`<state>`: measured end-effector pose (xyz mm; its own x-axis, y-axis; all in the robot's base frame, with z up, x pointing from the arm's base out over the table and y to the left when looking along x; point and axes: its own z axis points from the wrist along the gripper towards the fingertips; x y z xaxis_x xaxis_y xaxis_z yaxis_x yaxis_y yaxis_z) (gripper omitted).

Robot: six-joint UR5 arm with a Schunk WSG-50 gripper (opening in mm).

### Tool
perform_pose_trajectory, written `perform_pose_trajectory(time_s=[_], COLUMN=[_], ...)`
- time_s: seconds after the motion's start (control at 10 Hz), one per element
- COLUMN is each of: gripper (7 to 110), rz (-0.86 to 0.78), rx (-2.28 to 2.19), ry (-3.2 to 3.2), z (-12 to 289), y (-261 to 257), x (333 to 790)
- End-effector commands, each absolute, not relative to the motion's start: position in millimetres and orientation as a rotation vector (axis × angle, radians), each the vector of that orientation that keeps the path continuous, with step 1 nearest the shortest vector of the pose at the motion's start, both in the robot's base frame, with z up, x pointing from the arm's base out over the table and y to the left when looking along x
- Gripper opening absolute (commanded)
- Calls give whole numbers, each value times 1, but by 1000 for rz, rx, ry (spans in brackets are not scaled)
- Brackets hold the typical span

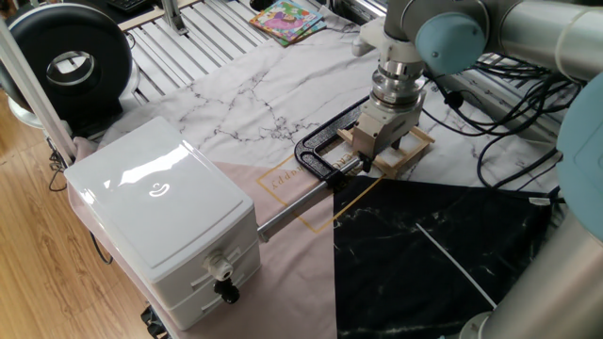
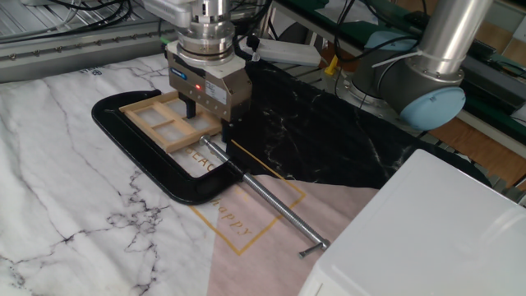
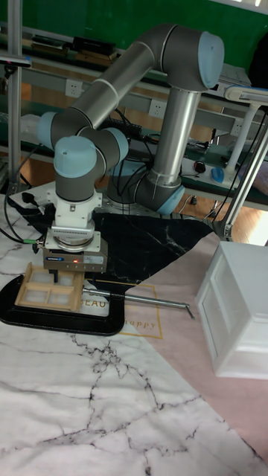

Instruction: Close a sliding window

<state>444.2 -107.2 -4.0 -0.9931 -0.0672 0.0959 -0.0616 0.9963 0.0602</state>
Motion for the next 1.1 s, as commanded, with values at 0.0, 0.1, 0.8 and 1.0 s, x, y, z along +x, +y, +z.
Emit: perform_pose_trajectory(time_s=[0.0, 0.1, 0.8, 1.0], gripper=[88, 88, 88, 88], rz=[-80, -56, -150, -112], rx=[88, 94, -22, 29], ry=[-3077, -3083, -3055, -3040], z=[-4, -4, 18, 49], y=[-109, -113, -73, -81], x=[453, 455, 459, 461])
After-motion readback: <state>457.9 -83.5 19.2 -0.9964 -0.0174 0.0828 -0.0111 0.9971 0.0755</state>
